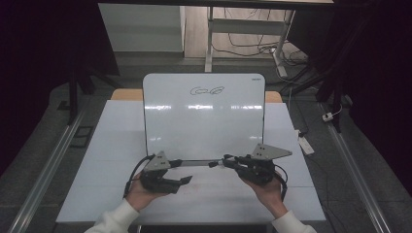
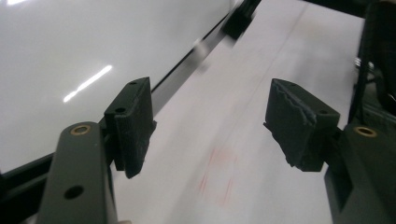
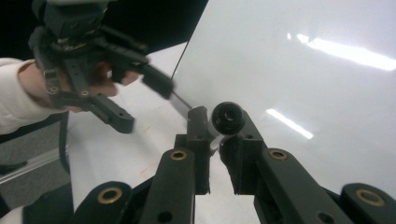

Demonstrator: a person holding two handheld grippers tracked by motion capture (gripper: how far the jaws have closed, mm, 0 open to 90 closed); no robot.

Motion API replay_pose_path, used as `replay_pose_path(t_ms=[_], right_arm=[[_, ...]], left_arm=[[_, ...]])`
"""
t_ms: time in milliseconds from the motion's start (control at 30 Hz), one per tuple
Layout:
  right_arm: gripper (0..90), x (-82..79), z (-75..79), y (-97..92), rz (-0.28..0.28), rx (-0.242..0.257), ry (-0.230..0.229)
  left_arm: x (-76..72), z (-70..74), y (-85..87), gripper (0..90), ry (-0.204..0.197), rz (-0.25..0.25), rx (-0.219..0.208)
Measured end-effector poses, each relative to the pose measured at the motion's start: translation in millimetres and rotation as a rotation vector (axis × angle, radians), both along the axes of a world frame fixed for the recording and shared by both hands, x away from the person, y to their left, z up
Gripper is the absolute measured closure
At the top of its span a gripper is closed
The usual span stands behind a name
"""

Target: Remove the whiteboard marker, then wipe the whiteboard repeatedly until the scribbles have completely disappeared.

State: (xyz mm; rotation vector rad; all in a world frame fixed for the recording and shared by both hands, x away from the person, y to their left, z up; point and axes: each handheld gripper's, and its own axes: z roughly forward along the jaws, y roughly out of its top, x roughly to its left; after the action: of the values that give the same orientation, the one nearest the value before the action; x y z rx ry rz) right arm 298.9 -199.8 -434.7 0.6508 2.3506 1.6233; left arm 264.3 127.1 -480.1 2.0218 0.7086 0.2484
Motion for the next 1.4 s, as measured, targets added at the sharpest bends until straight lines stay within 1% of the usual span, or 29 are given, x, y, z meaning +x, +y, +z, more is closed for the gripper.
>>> replay_pose_path(t_ms=[33,133,200,300,333,367,467,567,667,767,800,833,867,900,967,1000,1033,1133,1167,1200,1267,1400], right_arm=[[79.8,0.9,0.7,-0.6,-0.004,0.005,-0.005],[79.8,4.1,3.7,-2.2,-0.020,0.026,-0.020],[79.8,6.6,6.1,-2.7,-0.030,0.039,-0.039],[79.8,9.3,10.9,-3.4,-0.048,0.067,-0.074],[79.8,9.3,10.9,-3.4,-0.048,0.067,-0.074],[79.8,10.0,15.0,-3.9,-0.067,0.083,-0.109],[79.7,11.6,21.9,-2.5,-0.125,0.095,-0.181],[79.7,17.2,27.4,3.6,-0.175,0.103,-0.240],[79.8,26.8,31.4,14.1,-0.212,0.101,-0.290],[79.8,38.9,38.7,23.6,-0.256,0.100,-0.348],[79.8,38.9,38.7,23.6,-0.256,0.100,-0.348],[79.8,51.0,45.7,28.2,-0.285,0.129,-0.370],[79.8,51.0,45.7,28.2,-0.285,0.129,-0.370],[79.8,61.3,51.8,31.4,-0.324,0.138,-0.393],[79.9,70.4,56.2,33.0,-0.357,0.139,-0.409],[79.9,70.4,56.2,33.0,-0.357,0.139,-0.409],[79.9,81.7,59.8,32.7,-0.395,0.158,-0.409],[79.9,91.3,62.2,31.2,-0.423,0.177,-0.407],[79.9,91.3,62.2,31.2,-0.423,0.177,-0.407],[79.9,95.8,63.8,30.7,-0.431,0.183,-0.407],[79.9,98.8,64.7,30.3,-0.437,0.183,-0.414],[79.9,103.1,65.3,28.6,-0.455,0.181,-0.416]], left_arm=[[-6.8,-4.7,14.3,32.7,0.018,0.040,0.004],[-16.4,-11.1,34.5,31.2,0.045,0.098,0.016],[-22.2,-14.5,47.2,29.7,0.055,0.139,0.026],[-29.7,-17.9,65.1,29.3,0.075,0.181,0.013],[-29.7,-17.9,65.1,29.3,0.075,0.181,0.013],[-33.6,-19.5,73.1,29.3,0.080,0.198,0.014],[-39.3,-21.6,81.5,28.0,0.080,0.211,0.026],[-45.8,-24.2,91.1,27.8,0.082,0.224,0.027],[-48.2,-28.8,100.8,27.8,0.089,0.247,0.024],[-45.9,-31.7,107.8,27.8,0.100,0.264,0.011],[-45.9,-31.7,107.8,27.8,0.100,0.264,0.011],[-44.4,-31.5,110.4,27.8,0.099,0.271,-0.002],[-44.4,-31.5,110.4,27.9,0.099,0.271,-0.002],[-43.4,-31.6,111.2,27.8,0.096,0.272,-0.002],[-42.7,-33.4,110.1,27.8,0.099,0.269,0.000],[-42.7,-33.4,110.1,27.8,0.099,0.269,0.000],[-43.0,-34.3,109.0,27.8,0.099,0.267,0.005],[-44.3,-34.9,107.8,27.8,0.096,0.264,0.014],[-44.9,-34.7,107.8,27.8,0.094,0.265,0.015],[-45.4,-34.4,108.4,27.7,0.091,0.268,0.015],[-46.8,-33.2,110.0,27.7,0.086,0.279,0.006],[-47.3,-31.9,110.5,27.6,0.078,0.284,0.003]])
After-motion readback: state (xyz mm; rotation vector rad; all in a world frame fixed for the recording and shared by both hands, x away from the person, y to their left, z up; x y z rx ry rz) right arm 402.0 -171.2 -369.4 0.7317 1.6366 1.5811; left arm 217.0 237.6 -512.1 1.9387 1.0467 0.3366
